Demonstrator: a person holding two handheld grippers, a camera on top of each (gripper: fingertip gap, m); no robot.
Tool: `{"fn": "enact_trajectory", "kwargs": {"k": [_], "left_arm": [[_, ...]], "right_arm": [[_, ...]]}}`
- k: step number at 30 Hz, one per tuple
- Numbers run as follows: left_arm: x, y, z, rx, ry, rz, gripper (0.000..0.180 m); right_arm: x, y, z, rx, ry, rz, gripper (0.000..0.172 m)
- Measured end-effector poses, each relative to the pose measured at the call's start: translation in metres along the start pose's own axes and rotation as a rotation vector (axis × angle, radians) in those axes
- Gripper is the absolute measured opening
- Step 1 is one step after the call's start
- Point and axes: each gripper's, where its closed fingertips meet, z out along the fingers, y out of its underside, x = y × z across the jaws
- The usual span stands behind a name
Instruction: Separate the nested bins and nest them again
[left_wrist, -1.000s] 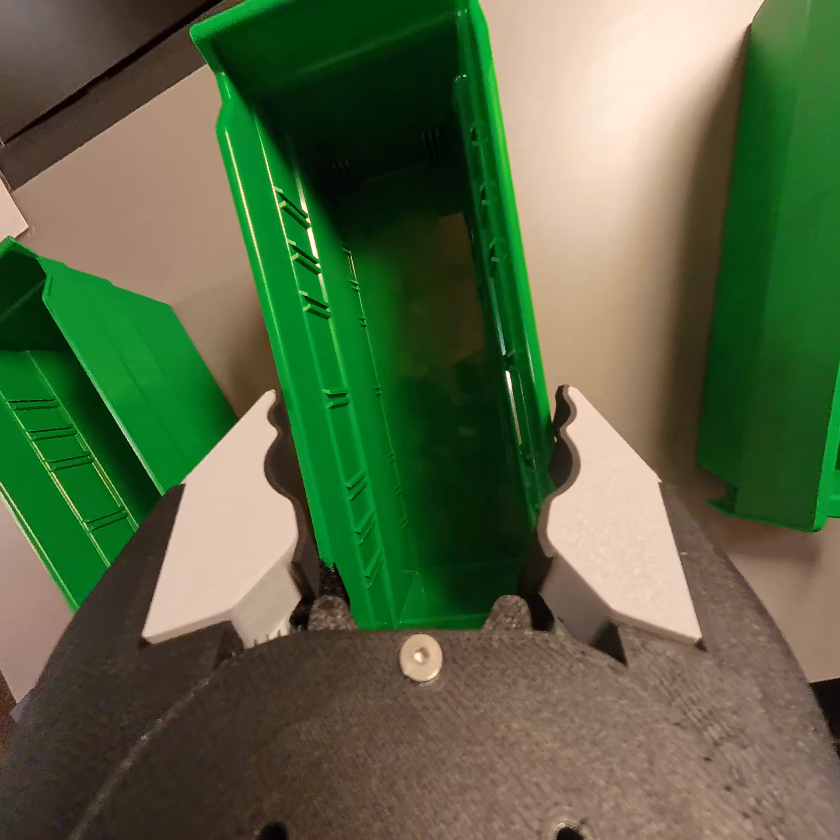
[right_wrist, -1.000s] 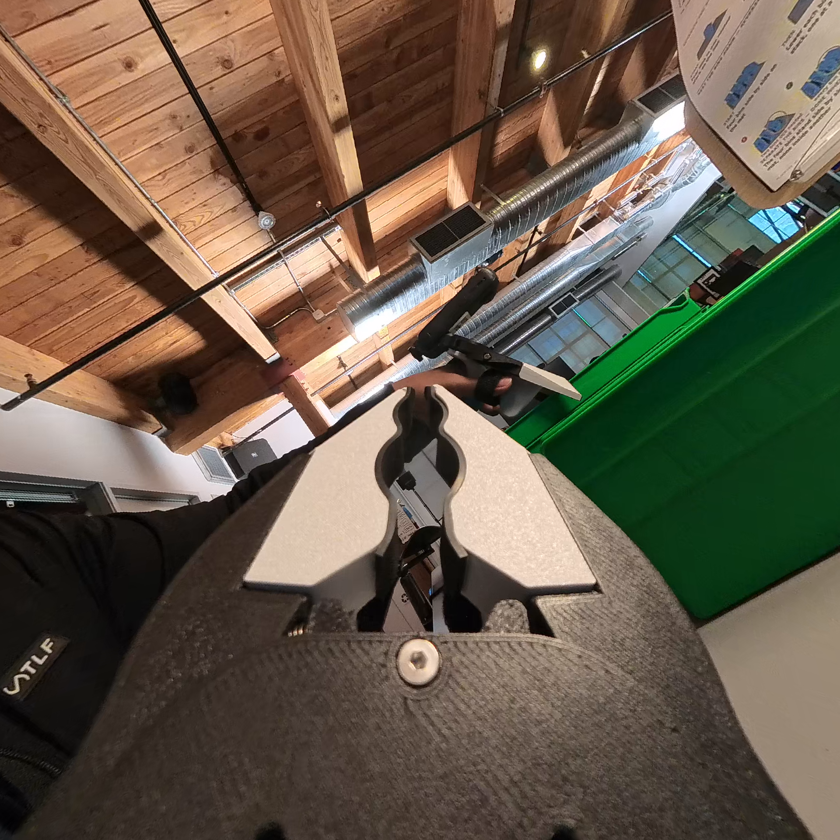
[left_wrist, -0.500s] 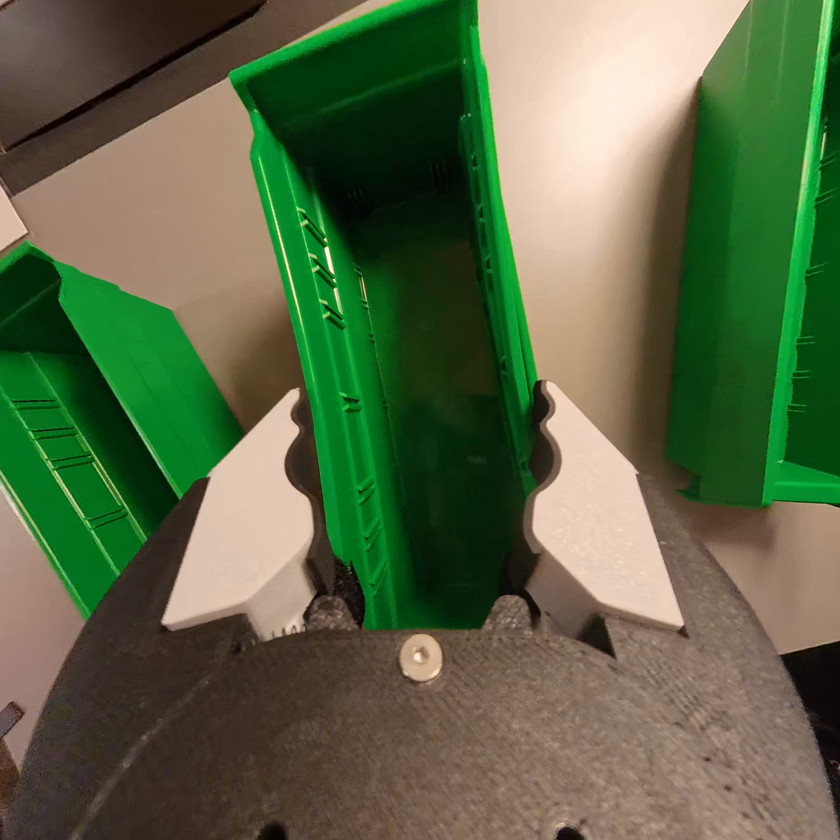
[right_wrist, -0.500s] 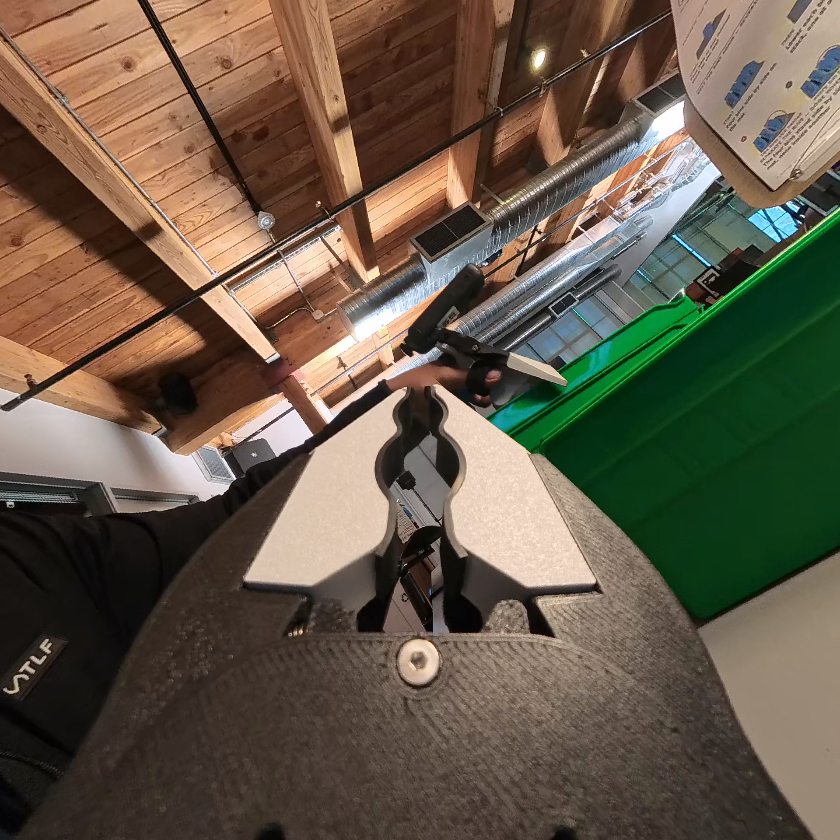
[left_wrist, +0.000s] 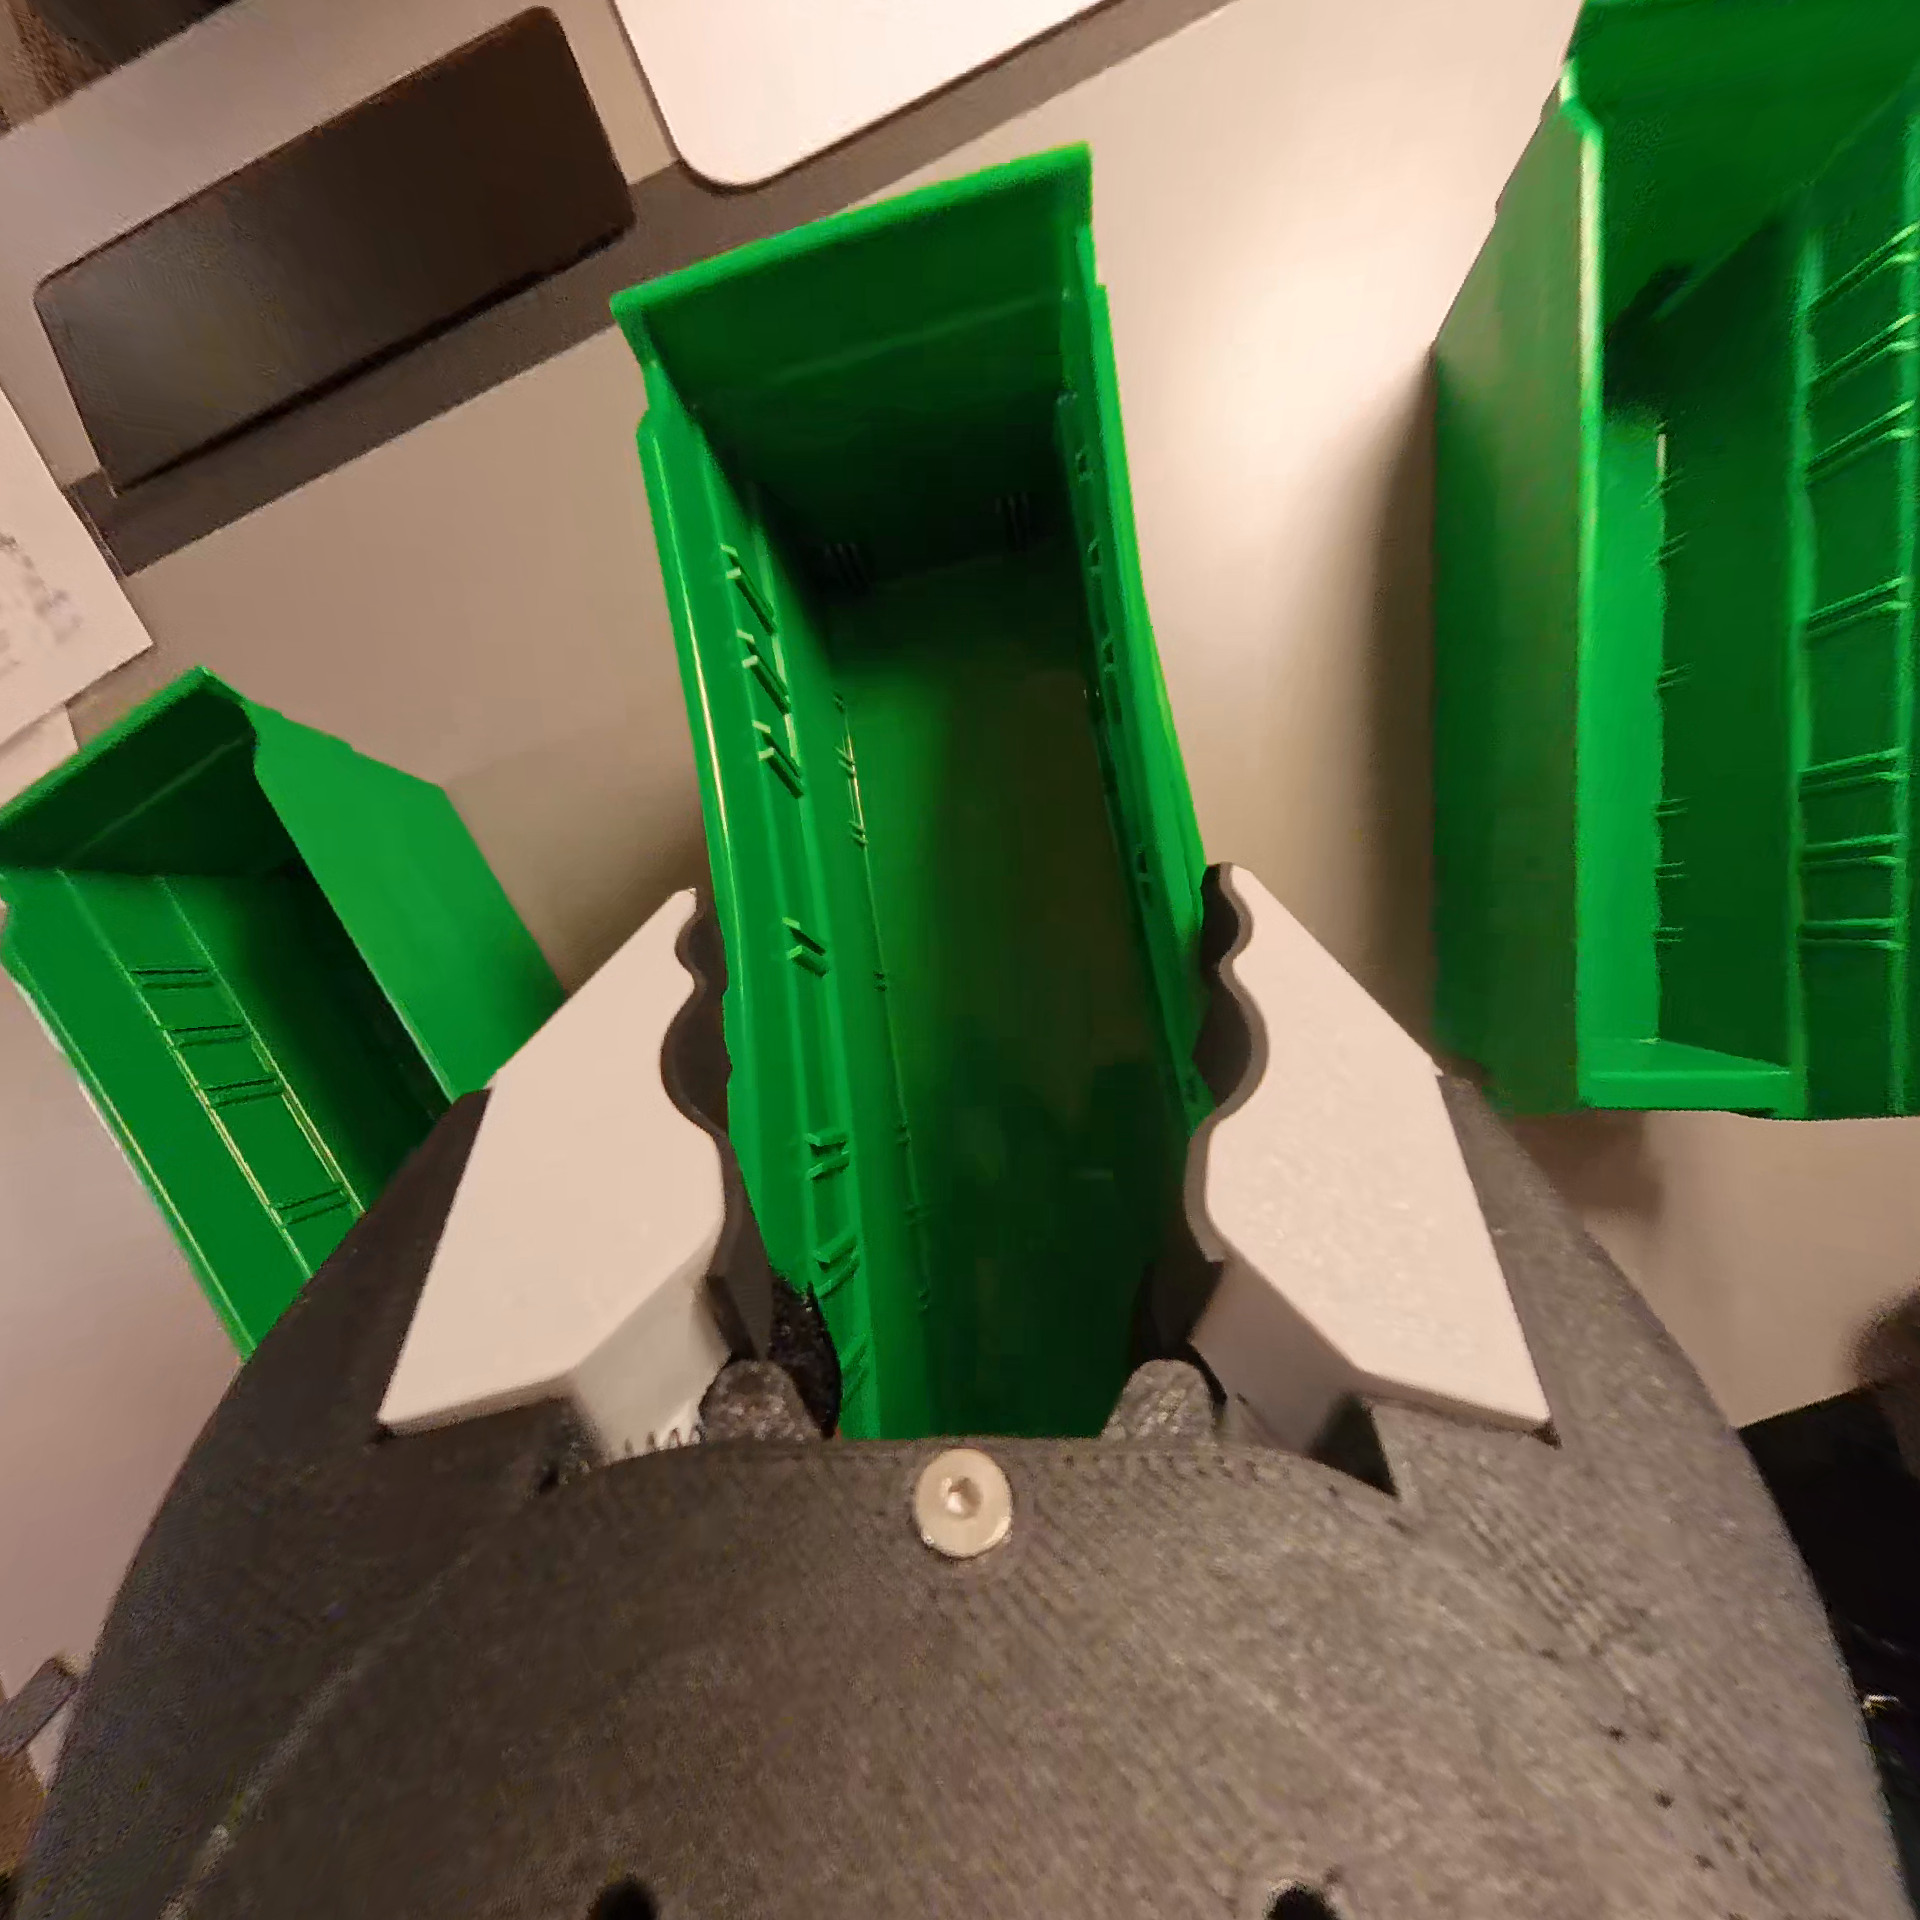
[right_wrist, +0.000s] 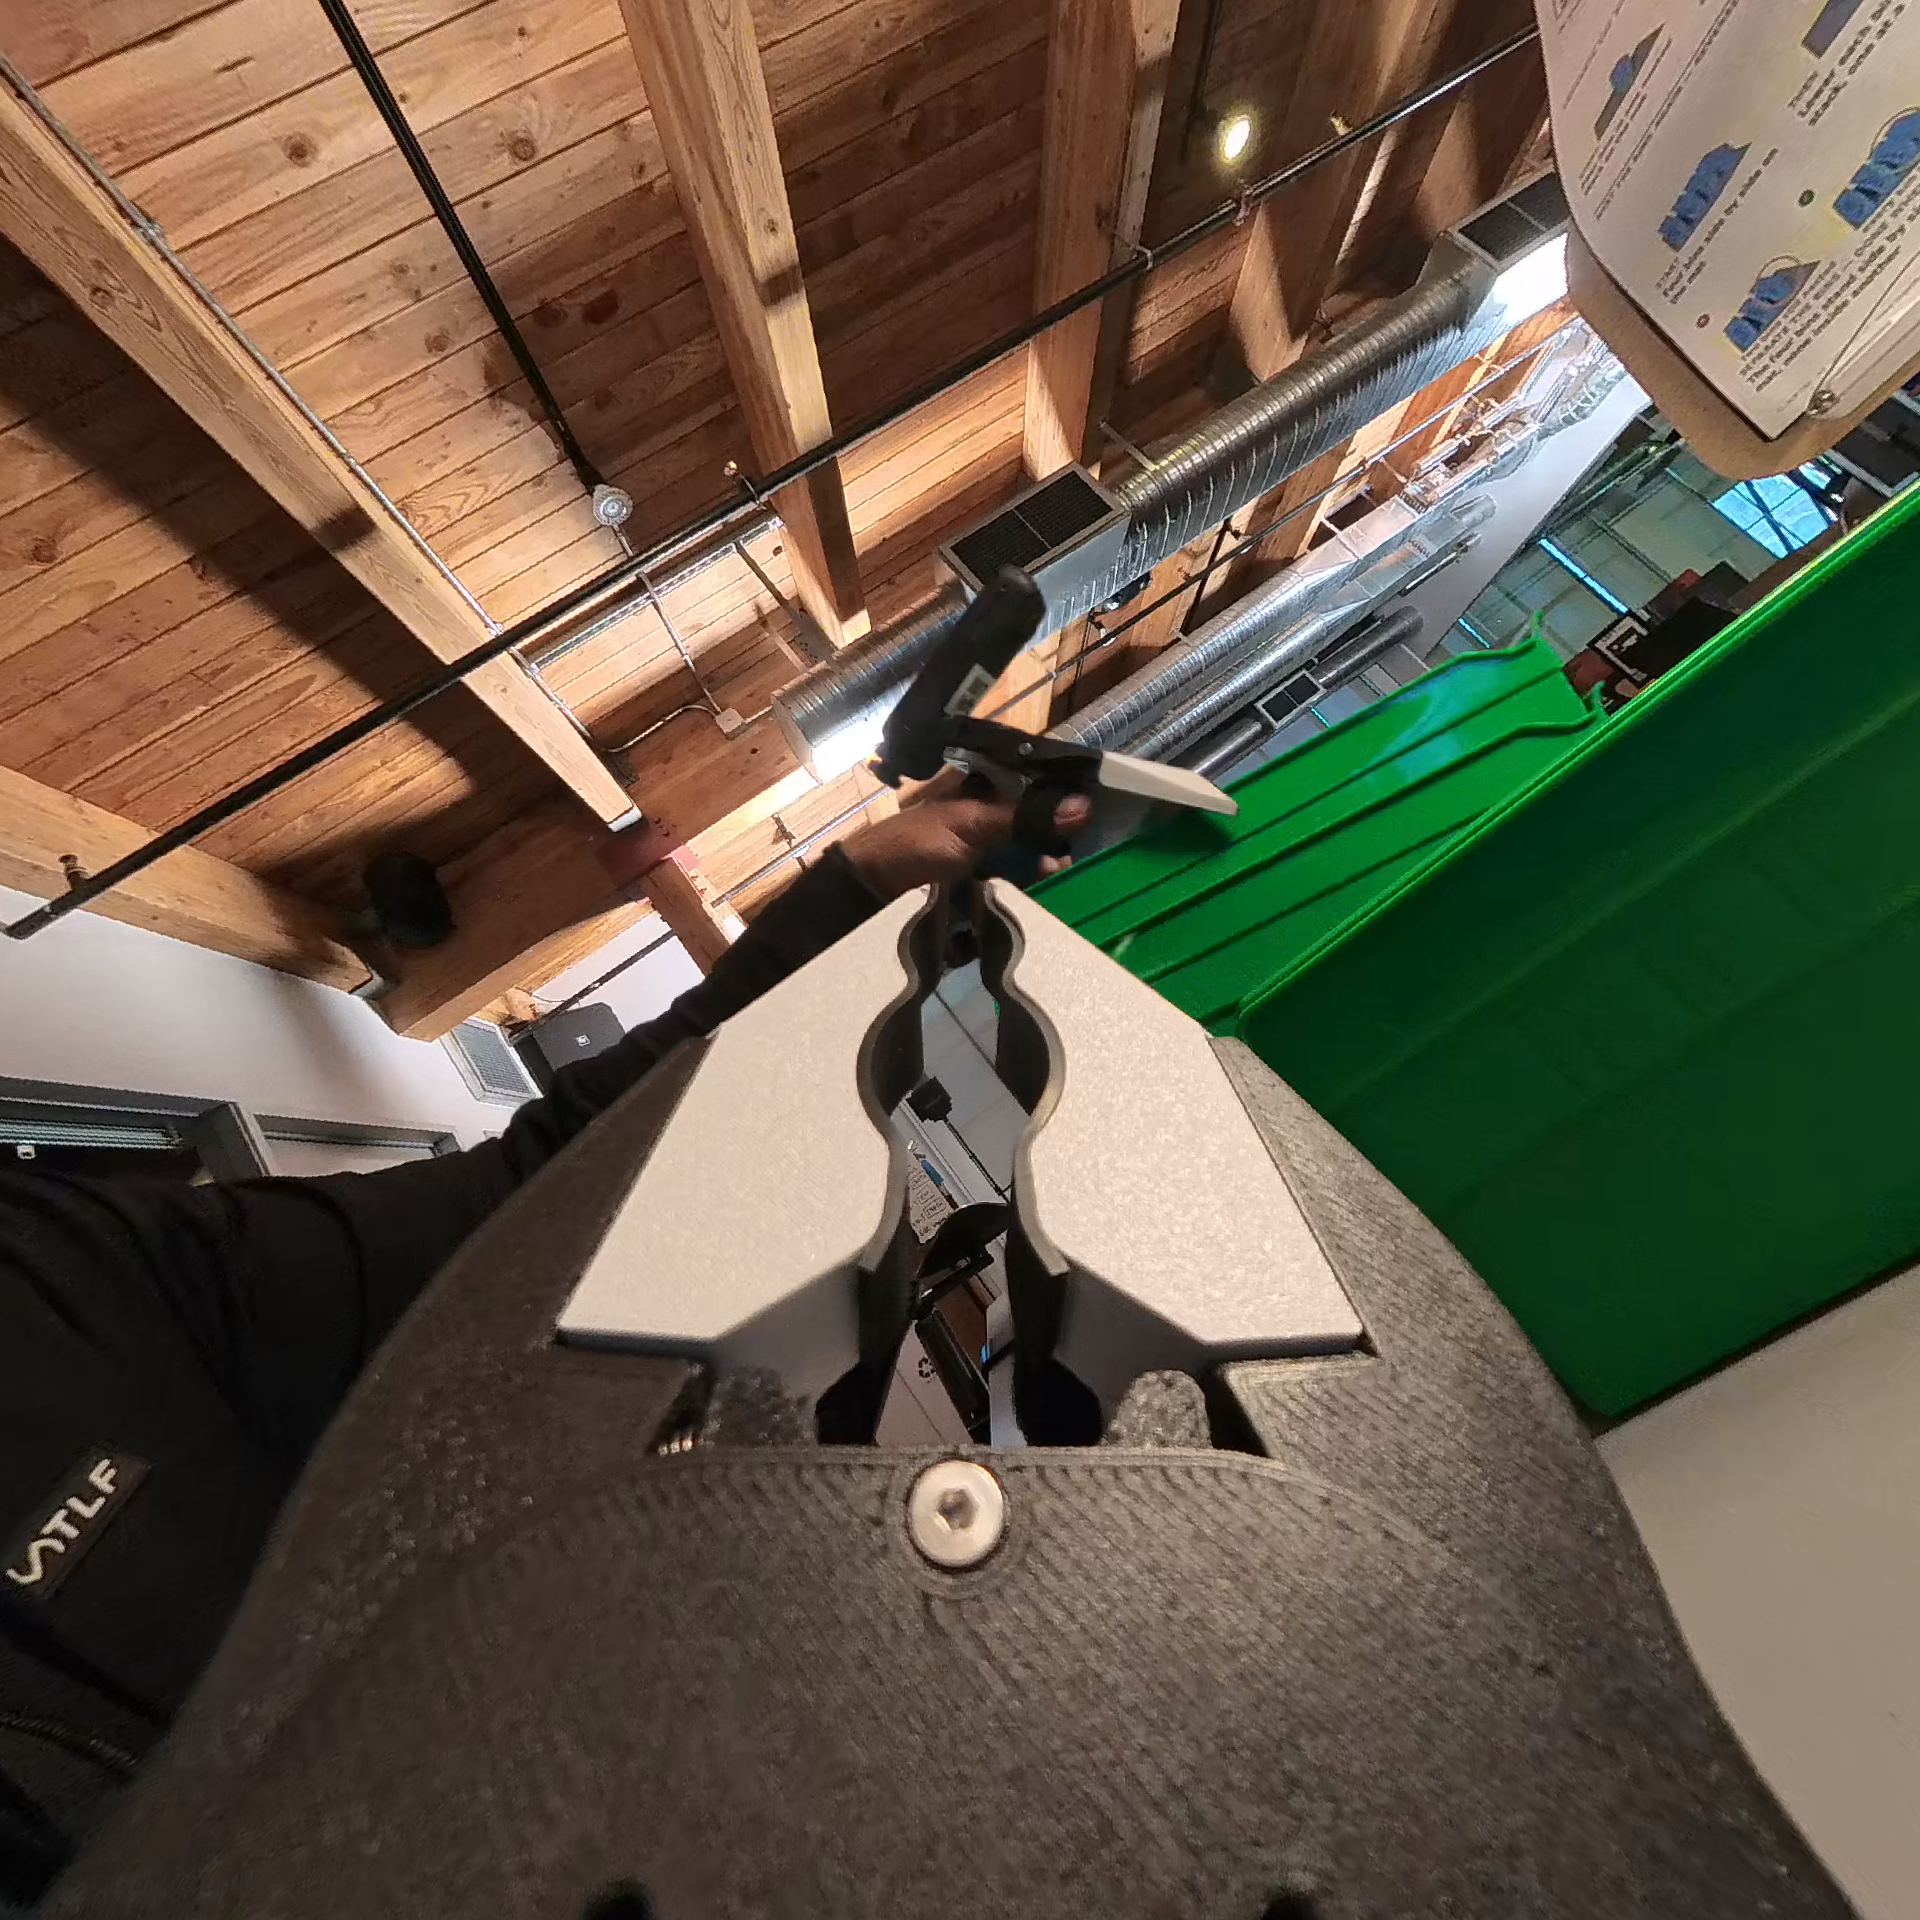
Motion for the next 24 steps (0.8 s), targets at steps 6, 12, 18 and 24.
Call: {"fn": "enact_trajectory", "kwargs": {"k": [6, 12, 18, 24], "left_arm": [[-0.004, 0.001, -0.007, -0.01, -0.021, 0.014, 0.092], [-0.008, -0.015, -0.025, 0.061, -0.012, -0.018, 0.093], [0.035, -0.047, -0.056, 0.172, 0.083, -0.003, 0.094], [0.101, -0.044, -0.028, 0.143, 0.256, -0.023, 0.094]], "right_arm": [[0.001, 0.001, 0.001, -0.004, 0.002, 0.003, 0.005], [0.0, 0.0, 0.0, 0.0, -0.004, 0.002, 0.005], [0.001, 0.001, 0.001, -0.006, 0.003, -0.002, 0.005], [0.0, 0.001, 0.001, -0.005, 0.0, -0.007, 0.004]]}}
